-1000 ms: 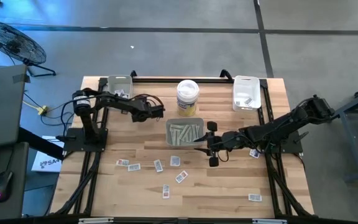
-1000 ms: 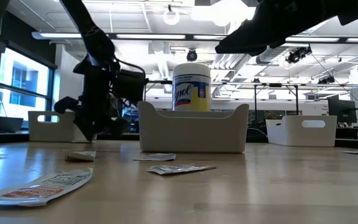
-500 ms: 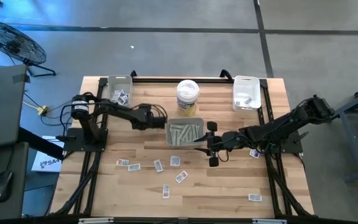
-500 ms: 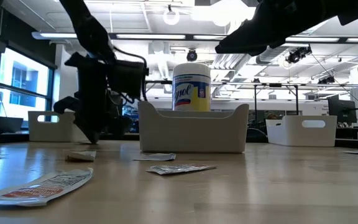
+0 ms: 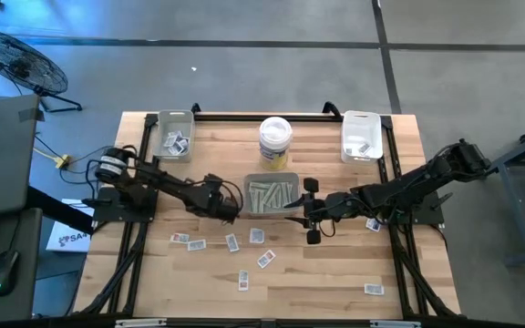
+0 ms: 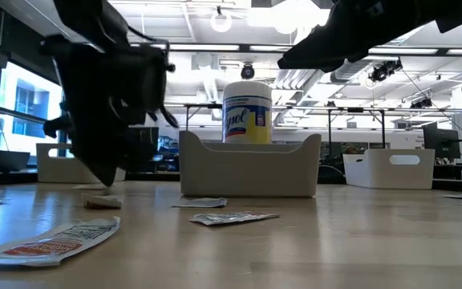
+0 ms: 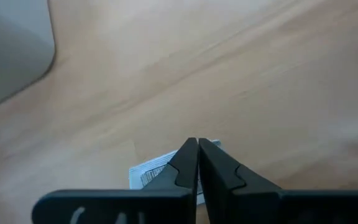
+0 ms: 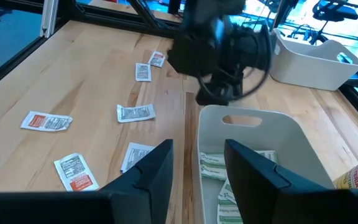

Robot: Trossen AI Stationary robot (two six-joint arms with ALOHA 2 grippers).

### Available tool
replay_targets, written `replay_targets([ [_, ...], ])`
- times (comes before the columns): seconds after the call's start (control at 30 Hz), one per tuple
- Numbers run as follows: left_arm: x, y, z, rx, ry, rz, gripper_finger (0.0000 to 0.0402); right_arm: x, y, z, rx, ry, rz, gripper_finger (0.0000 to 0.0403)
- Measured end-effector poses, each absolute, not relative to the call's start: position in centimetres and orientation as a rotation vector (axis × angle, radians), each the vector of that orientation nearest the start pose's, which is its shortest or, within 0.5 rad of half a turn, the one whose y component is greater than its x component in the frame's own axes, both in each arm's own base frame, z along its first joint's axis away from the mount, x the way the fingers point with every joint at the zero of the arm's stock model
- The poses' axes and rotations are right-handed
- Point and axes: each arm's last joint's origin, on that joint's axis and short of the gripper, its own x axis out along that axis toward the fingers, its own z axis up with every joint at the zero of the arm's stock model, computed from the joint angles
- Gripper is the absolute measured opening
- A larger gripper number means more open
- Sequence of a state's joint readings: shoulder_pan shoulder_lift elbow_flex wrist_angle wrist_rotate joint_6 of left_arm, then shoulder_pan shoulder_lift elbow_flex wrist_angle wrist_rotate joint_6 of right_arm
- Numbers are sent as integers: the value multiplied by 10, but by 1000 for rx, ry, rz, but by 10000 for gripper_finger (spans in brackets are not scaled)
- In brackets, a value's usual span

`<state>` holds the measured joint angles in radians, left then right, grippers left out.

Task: Pick & Place First Aid Supplies
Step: Put the ointment pack into the white bin

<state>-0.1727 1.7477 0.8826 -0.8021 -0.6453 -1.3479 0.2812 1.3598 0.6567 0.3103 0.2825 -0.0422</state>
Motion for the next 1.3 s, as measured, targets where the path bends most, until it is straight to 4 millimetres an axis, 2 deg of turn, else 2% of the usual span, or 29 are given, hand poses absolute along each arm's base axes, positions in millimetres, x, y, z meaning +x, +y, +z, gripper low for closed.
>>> replay_targets([
  [0.17, 258, -38, 140, -367, 903, 1173, 10, 270, 70, 212, -151, 379, 7, 138],
  [0.33, 257, -44, 141, -374, 899, 1148, 10, 270, 70, 212, -153, 386, 7, 138],
  [0.5, 260, -43, 132, -433, 818, 1135, 21, 270, 70, 212, -153, 387, 7, 138],
  [0.73, 253, -38, 122, -446, 803, 1160, 90, 269, 69, 211, -155, 392, 7, 138],
  [0.83, 250, -38, 120, -449, 813, 1163, 107, 269, 69, 211, -155, 392, 7, 138],
  [1.3, 238, -35, 104, -469, 775, 1157, 111, 269, 69, 211, -155, 392, 7, 138],
])
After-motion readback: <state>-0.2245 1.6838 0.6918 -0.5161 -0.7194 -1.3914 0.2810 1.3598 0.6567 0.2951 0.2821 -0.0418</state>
